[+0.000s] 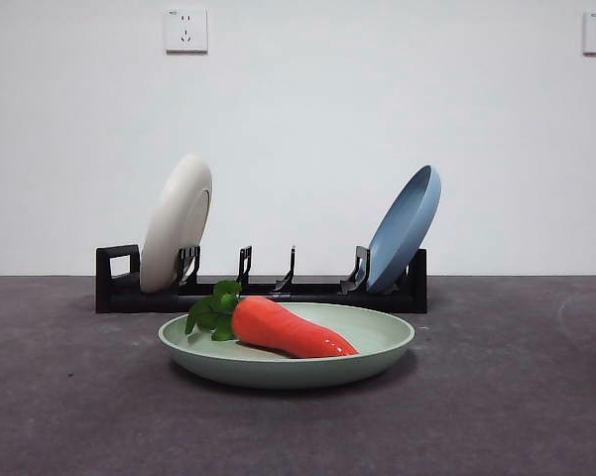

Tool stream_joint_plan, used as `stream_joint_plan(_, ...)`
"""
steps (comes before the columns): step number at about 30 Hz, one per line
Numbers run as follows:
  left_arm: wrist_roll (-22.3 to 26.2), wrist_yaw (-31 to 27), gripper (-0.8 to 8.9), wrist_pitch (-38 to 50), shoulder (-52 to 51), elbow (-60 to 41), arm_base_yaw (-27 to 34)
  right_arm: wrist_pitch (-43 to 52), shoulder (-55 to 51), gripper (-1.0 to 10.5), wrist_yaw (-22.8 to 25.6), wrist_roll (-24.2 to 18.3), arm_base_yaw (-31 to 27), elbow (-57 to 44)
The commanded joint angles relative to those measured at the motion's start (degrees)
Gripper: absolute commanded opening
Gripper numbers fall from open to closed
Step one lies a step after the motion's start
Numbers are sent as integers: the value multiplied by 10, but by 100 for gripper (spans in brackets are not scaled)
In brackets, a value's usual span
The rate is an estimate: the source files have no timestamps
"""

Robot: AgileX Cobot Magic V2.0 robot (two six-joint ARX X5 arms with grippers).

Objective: Take the green plate from the plate rack,put the plate on the table,take the carrot from the table,put the carrot in the plate

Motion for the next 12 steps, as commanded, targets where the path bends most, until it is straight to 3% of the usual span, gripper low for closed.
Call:
stream_joint_plan(1, -13, 13, -3, -4, -2, -5, 2, 3, -2, 3, 2, 3, 1, -4)
stream_joint_plan(12, -16, 9, -3, -4, -2, -5, 2, 3, -2, 3, 2, 3, 1, -4)
